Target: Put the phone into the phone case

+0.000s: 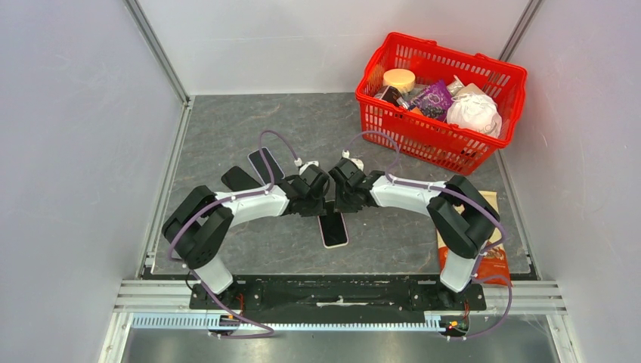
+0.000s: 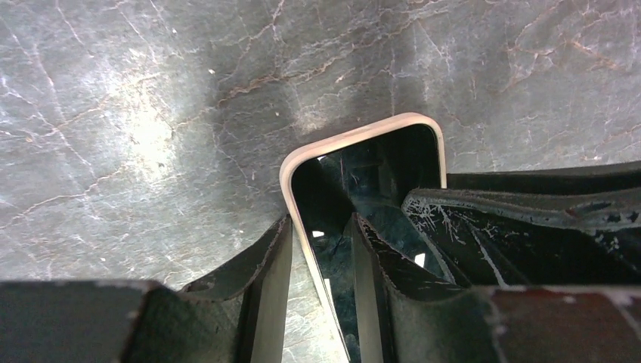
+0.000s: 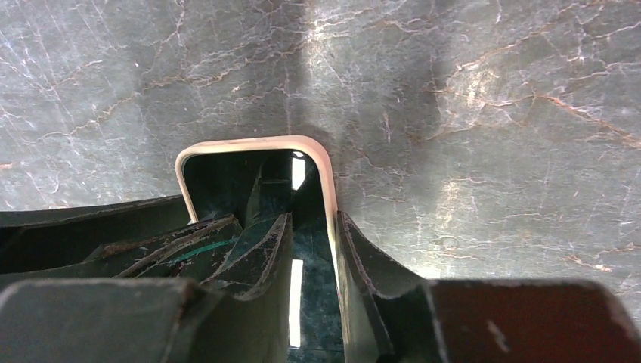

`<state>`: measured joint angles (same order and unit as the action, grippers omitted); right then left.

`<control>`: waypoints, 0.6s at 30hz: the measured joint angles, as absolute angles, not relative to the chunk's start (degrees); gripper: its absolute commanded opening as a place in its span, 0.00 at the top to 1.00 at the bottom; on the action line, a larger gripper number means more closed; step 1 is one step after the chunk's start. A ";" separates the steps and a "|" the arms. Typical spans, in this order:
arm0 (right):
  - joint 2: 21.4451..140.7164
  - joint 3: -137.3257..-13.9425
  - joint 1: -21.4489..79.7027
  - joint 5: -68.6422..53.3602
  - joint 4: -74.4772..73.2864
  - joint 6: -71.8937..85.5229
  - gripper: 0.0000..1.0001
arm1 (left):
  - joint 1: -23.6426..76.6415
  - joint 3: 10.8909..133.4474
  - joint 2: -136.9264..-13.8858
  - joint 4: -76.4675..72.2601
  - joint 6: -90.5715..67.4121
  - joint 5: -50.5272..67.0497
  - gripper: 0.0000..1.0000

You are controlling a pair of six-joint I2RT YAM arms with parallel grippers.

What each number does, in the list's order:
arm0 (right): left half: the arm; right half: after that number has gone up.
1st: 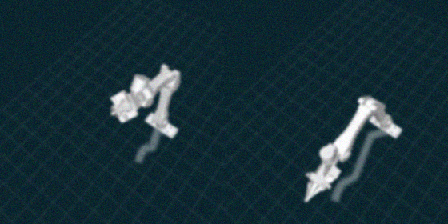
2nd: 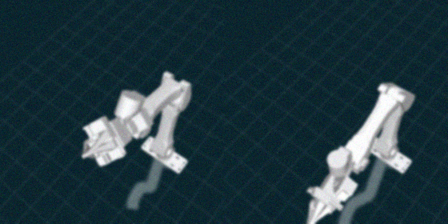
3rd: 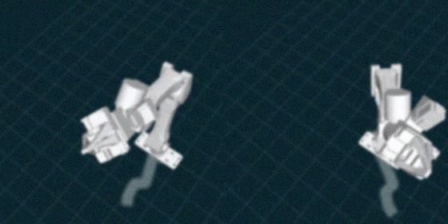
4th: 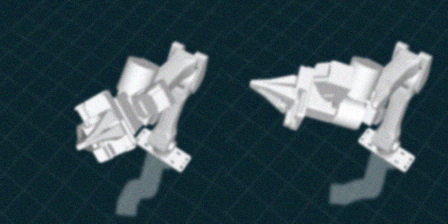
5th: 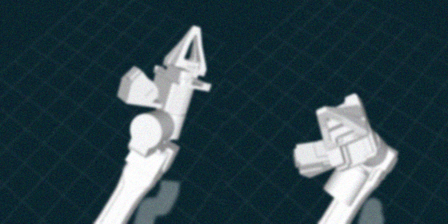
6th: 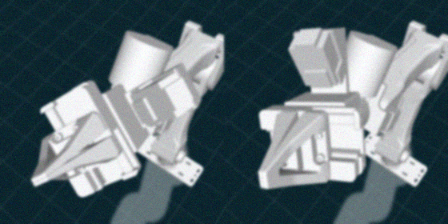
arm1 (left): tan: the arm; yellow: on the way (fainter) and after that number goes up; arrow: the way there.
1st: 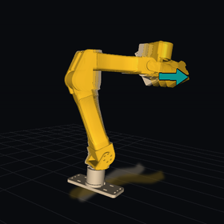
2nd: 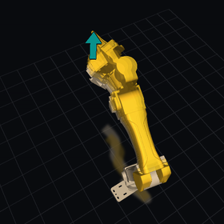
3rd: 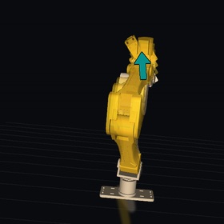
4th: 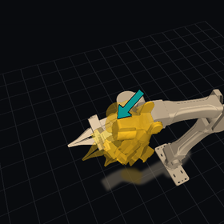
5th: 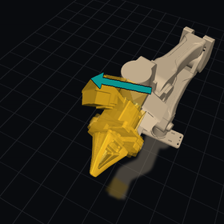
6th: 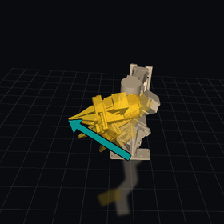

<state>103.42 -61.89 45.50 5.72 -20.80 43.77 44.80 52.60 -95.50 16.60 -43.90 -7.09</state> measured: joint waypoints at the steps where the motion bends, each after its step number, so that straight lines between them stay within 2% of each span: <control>1: 103.74 -61.93 45.74 6.26 -20.71 44.14 0.71 | 44.82 52.75 -95.66 16.62 -43.90 -7.49 0.62; 6: 104.25 -62.15 46.39 7.90 -20.12 46.04 0.71 | 44.80 52.99 -96.07 16.67 -43.94 -8.86 0.71; 14: 103.18 -60.90 46.63 8.34 -16.75 47.35 0.51 | 44.73 52.36 -96.79 15.42 -44.53 -9.93 0.95; 18: 102.45 -60.38 46.63 8.75 -16.80 47.16 0.47 | 44.73 52.34 -97.14 14.74 -45.15 -10.00 0.98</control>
